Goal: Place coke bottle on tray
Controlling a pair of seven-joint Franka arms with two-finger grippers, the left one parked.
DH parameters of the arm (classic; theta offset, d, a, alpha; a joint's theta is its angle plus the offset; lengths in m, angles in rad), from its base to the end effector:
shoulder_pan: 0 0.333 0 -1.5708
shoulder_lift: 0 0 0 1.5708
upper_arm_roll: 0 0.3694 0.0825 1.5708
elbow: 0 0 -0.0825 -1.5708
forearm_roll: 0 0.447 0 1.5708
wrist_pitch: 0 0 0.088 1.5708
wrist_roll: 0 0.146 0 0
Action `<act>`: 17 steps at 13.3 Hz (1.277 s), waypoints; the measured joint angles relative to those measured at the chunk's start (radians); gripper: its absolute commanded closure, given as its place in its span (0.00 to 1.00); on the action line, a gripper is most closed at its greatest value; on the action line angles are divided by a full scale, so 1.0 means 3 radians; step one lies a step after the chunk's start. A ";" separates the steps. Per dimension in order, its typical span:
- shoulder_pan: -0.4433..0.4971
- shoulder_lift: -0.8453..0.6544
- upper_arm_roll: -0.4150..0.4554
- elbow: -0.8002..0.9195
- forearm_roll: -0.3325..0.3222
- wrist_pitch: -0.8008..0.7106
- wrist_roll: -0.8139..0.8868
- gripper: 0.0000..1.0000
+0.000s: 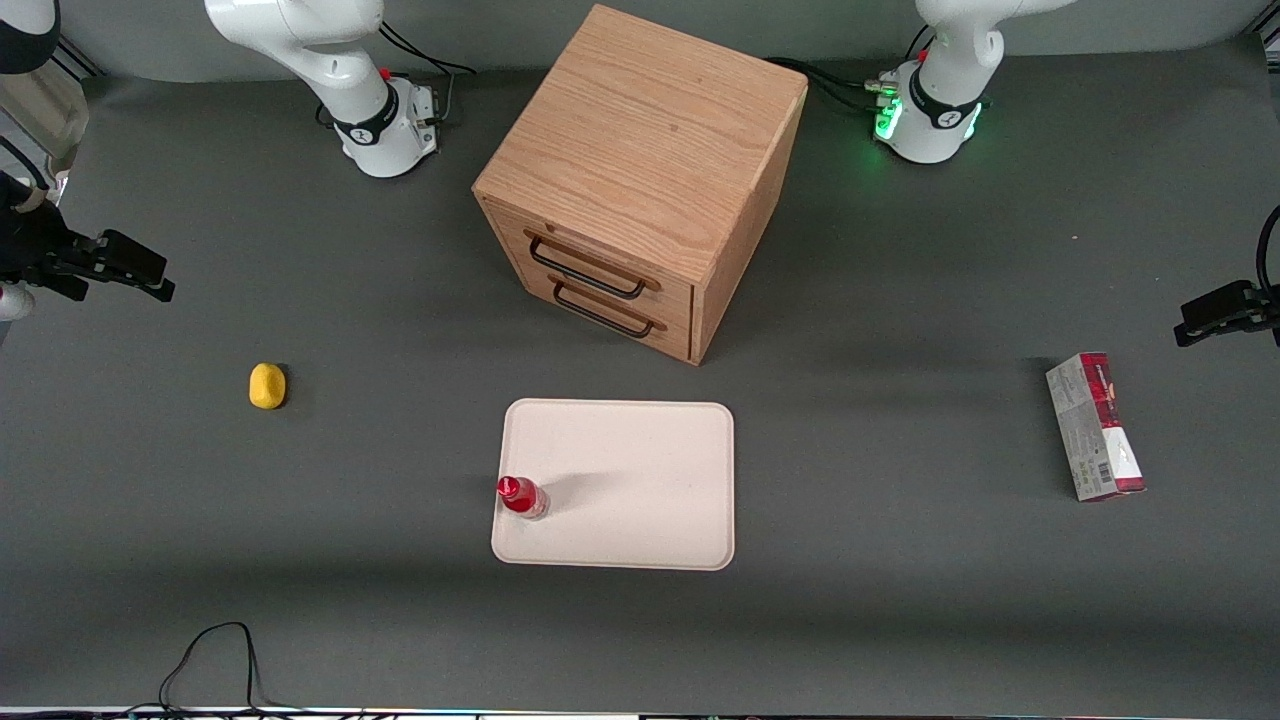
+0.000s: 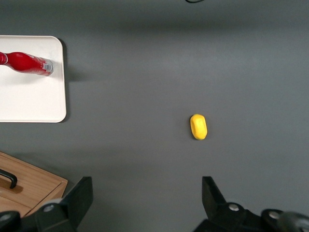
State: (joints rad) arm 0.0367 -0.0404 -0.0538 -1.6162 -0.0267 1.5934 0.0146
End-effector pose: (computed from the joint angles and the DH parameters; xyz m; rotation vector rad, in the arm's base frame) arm 0.6053 -0.0148 0.6413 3.1166 -0.0488 0.0273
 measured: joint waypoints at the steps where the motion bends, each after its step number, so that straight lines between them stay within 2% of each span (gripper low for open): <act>1: 0.0000 -0.0031 -0.0023 -0.0031 0.0000 0.0041 -0.0100 0.00; 4: 0.0000 -0.0059 -0.0074 -0.0035 0.0000 0.0049 -0.0275 0.00; 12: 0.0057 0.0055 -0.0053 0.0051 0.0000 0.0093 -0.0277 0.00; 17: -0.0006 0.0077 0.0047 0.0087 0.0000 0.0052 -0.0276 0.00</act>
State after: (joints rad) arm 0.0348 -0.0173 -0.0398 -1.5900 -0.0268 1.6090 -0.0681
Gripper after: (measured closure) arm 0.000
